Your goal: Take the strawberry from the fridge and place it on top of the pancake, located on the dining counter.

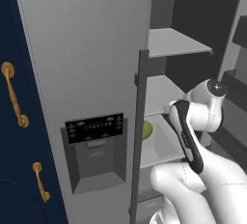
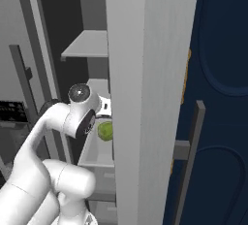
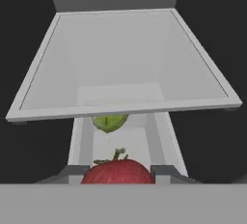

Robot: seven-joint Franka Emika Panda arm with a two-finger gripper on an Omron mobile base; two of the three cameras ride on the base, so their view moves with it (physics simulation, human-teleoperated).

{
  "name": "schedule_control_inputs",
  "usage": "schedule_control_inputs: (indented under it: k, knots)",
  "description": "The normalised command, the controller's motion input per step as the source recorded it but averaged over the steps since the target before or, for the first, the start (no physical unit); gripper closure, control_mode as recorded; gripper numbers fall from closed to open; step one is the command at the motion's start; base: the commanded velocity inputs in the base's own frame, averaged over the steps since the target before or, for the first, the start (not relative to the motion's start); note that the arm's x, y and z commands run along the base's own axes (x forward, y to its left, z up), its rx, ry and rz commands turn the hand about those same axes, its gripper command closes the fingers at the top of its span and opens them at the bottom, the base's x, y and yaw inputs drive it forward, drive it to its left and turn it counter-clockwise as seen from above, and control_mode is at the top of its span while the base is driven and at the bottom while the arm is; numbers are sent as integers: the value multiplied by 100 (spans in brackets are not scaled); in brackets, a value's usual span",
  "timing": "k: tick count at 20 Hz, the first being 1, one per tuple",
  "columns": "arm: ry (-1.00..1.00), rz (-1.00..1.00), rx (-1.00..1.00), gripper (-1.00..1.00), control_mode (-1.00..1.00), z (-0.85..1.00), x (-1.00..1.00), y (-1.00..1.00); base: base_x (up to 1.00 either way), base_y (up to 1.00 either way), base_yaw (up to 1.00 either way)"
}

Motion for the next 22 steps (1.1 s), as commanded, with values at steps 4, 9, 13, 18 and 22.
schedule_control_inputs:
  k: [4, 9, 13, 18, 22]
  knots:
    - [7, 2, -1, 100, -100, 55, -100, -2, 0, 0, 0]
    - [0, 5, 0, 100, -100, 47, -100, 14, 0, 0, 0]
    - [0, 1, -4, 100, -100, 33, -100, 40, 0, 0, 0]
    - [7, 0, -5, 100, -100, 7, -82, 32, 0, 0, 0]
    - [1, -22, 4, 100, -100, -51, -8, 38, 0, 0, 0]
